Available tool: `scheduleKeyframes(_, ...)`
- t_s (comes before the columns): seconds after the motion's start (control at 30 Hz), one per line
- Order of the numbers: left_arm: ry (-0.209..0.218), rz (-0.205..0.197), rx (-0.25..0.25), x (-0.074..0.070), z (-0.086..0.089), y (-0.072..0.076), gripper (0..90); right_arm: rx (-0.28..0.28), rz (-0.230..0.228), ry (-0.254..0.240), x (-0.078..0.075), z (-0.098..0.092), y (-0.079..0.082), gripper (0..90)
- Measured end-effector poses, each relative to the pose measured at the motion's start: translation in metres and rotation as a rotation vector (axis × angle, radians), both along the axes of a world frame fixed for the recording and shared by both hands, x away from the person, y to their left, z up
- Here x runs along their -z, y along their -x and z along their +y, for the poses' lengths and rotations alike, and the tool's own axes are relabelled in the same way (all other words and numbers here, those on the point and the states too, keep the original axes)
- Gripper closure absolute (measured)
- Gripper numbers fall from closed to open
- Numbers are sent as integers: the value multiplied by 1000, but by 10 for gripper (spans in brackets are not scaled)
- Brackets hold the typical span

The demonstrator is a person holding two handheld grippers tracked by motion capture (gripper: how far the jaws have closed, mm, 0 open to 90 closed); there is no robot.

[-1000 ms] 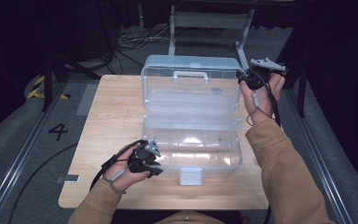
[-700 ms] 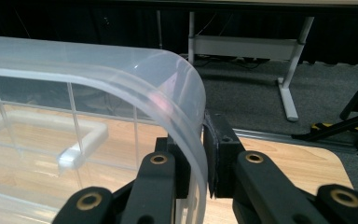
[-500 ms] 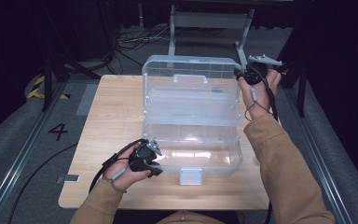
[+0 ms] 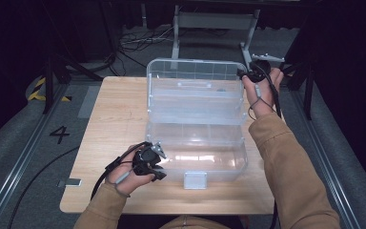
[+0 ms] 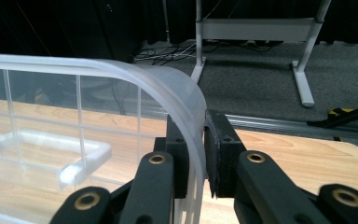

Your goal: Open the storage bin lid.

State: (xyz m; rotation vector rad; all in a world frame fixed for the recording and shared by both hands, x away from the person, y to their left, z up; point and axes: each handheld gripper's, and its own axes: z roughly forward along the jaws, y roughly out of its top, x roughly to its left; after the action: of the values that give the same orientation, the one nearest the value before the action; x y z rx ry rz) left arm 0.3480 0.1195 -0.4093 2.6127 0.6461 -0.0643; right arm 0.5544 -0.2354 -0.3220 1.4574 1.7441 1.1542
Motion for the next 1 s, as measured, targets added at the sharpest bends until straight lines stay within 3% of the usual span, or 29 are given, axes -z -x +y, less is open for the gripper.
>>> scheduleKeyframes(0.57,-6,2,-3,0,0,0,735,-13,75,-28,14,-3,-25,804)
scheduleKeyframes(1.0,-6,0,0,0,0,0,735,-21,88,-70,24,-6,-34,794)
